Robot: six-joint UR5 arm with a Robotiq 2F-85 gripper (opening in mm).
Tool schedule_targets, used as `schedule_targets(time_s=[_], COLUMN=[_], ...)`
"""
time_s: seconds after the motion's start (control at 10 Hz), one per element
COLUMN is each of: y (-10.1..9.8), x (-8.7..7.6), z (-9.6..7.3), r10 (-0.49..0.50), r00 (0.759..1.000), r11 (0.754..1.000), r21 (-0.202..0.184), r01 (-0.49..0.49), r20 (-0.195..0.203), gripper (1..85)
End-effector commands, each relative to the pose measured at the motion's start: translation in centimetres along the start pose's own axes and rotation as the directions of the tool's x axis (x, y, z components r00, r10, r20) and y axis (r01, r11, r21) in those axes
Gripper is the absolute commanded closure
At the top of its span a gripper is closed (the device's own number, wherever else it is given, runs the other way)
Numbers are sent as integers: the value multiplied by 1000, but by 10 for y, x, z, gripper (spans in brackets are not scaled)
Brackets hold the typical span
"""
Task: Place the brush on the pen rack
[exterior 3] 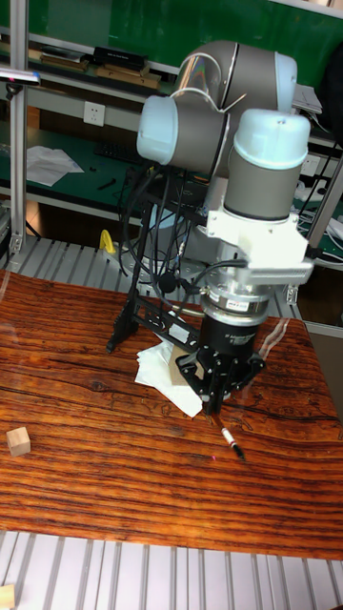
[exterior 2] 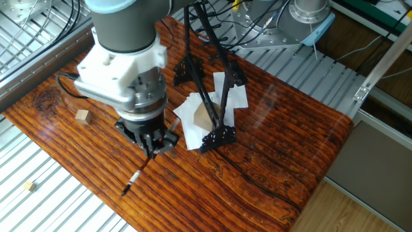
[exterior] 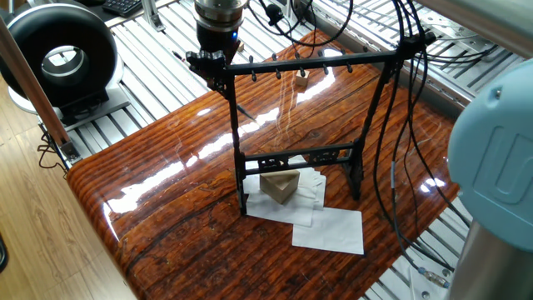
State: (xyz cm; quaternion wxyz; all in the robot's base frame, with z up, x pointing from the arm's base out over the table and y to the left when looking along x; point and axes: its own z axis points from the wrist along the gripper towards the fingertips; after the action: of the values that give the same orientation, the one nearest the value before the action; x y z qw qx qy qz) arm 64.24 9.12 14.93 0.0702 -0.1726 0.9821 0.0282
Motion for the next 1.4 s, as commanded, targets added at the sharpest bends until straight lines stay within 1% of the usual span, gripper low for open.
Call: schedule_targets(time_s=[0.0,0.1,0.2,0.3,0.4,0.5,0.6,0.7,0.8,0.9,1.0,1.1,1.3], y=[0,4,10,14,16,19,21,20,17,14,16,18,24], x=[4,-1,-13,-25,-34,-37,-37,-37,-37,-37,-36,-35,-35], z=[-7,-8,-9,-10,-12,-13,-13,-12,-11,-10,-9,-9,-8], r10=[-268,-286,-307,-323,-351,-365,-372,-383,-411,-468,-523,-555,-587], r00=[963,958,948,937,919,909,903,899,887,861,829,807,781], r11=[963,958,951,945,934,927,923,918,907,880,848,826,801], r21=[3,-3,-11,-12,-7,-13,-20,-16,-2,20,24,22,9], r01=[268,286,308,328,358,375,384,395,421,474,529,563,599], r20=[1,26,80,136,180,204,214,213,209,200,199,200,216], gripper=[847,847,847,847,847,847,847,847,847,847,847,847,847])
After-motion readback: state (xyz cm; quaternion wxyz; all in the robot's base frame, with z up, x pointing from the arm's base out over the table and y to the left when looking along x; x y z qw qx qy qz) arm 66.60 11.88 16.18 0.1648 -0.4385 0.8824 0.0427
